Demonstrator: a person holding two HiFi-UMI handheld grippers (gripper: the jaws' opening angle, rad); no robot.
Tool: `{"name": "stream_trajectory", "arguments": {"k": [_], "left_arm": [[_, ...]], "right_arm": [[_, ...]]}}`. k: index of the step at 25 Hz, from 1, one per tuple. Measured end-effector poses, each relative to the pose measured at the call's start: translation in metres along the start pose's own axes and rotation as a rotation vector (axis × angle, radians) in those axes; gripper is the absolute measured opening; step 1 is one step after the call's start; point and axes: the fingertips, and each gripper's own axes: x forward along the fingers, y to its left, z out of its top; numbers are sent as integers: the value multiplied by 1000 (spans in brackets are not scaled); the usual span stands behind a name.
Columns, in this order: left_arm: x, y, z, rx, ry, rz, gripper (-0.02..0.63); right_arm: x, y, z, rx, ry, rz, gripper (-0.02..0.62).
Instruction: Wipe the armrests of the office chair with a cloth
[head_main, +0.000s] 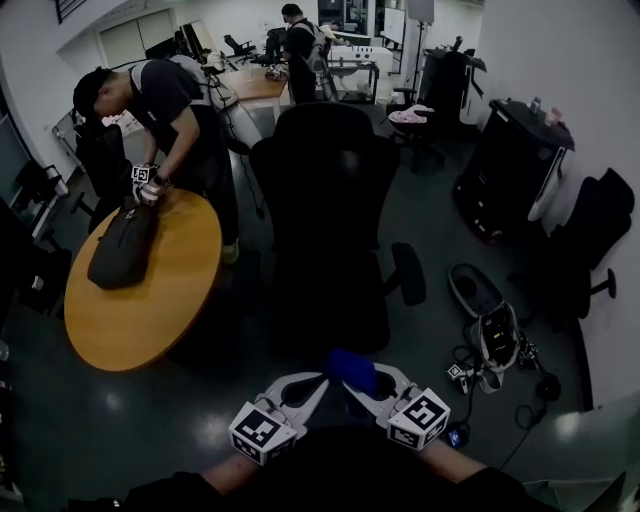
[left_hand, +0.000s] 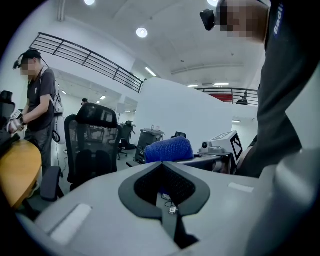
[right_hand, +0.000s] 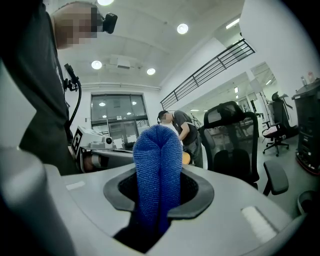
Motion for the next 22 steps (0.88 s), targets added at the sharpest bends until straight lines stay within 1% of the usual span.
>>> {"name": "stream_trajectory", "arguments": {"k": [6, 12, 18, 22], "left_arm": [[12, -10, 1, 11, 12, 27, 17], [23, -19, 0, 4, 21, 59, 17], [37, -32, -8, 1, 30, 74, 17], [40, -36, -9, 17, 34, 77, 17]], "right_arm": [[-12, -9, 2, 12, -19, 29, 130], [-27, -19, 0, 32, -26, 49, 130], [-44, -31, -9, 44, -35, 64, 130], [-50, -34, -9, 44, -41, 68, 130]]}}
